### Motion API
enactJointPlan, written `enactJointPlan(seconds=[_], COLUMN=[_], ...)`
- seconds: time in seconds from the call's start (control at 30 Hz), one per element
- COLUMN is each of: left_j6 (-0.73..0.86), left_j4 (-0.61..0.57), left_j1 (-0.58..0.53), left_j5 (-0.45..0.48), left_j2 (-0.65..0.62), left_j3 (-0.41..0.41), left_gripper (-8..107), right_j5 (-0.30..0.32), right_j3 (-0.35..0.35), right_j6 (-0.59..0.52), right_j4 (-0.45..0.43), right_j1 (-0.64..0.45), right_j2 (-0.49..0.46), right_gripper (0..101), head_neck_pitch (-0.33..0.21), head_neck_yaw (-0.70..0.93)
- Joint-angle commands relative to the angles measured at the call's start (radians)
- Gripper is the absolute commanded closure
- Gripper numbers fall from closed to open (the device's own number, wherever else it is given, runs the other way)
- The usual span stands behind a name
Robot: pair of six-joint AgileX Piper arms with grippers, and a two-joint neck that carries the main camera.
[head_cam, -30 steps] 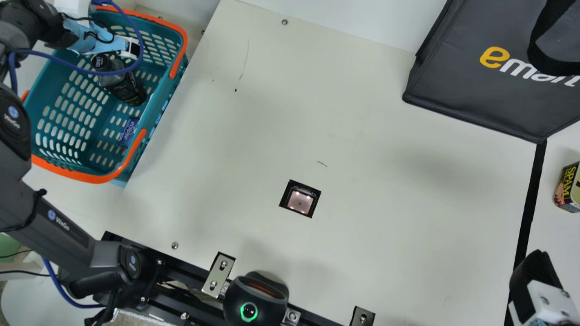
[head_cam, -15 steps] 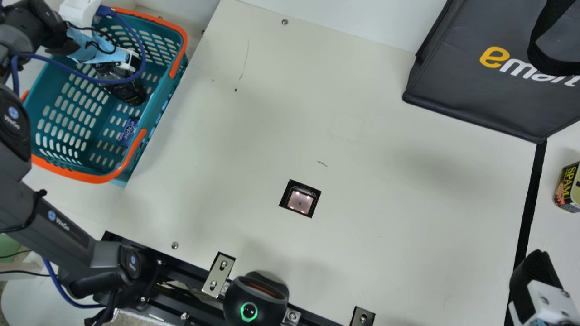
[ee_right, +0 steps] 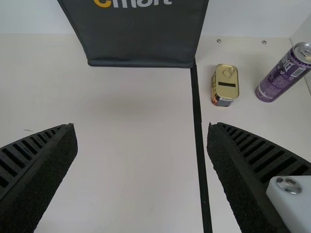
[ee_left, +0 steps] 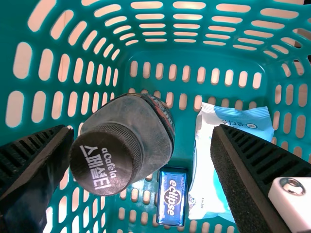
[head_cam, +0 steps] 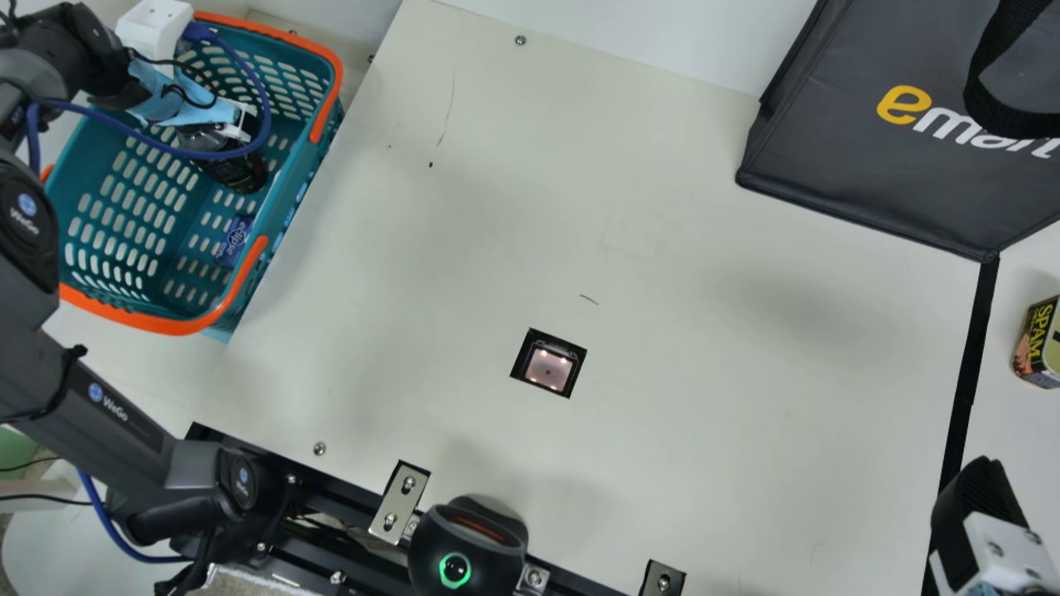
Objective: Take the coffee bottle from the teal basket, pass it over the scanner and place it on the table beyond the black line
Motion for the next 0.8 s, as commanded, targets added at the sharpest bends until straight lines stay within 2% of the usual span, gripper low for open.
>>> enactJointPlan(seconds=[0.0, 0.4, 0.77], left_j6=[-0.004, -0.020, -0.019], left_j4=[0.002, 0.009, -0.027], left_j1=[-0.002, -0.004, 0.000], left_j5=[-0.006, -0.032, -0.009], left_j2=[0.003, 0.012, -0.020], left_j3=[0.002, 0.003, -0.003], left_gripper=[29, 107, 107], right_j5=[0.000, 0.000, 0.000], right_j3=[0.000, 0.000, 0.000], right_j6=[0.000, 0.000, 0.000], right_j4=[0.000, 0.000, 0.000], right_j1=[0.000, 0.000, 0.000], right_j2=[0.000, 0.000, 0.000], right_gripper=[6, 6, 6], head_neck_pitch=[-0.029, -0.029, -0.029], head_neck_yaw=[0.002, 0.002, 0.002])
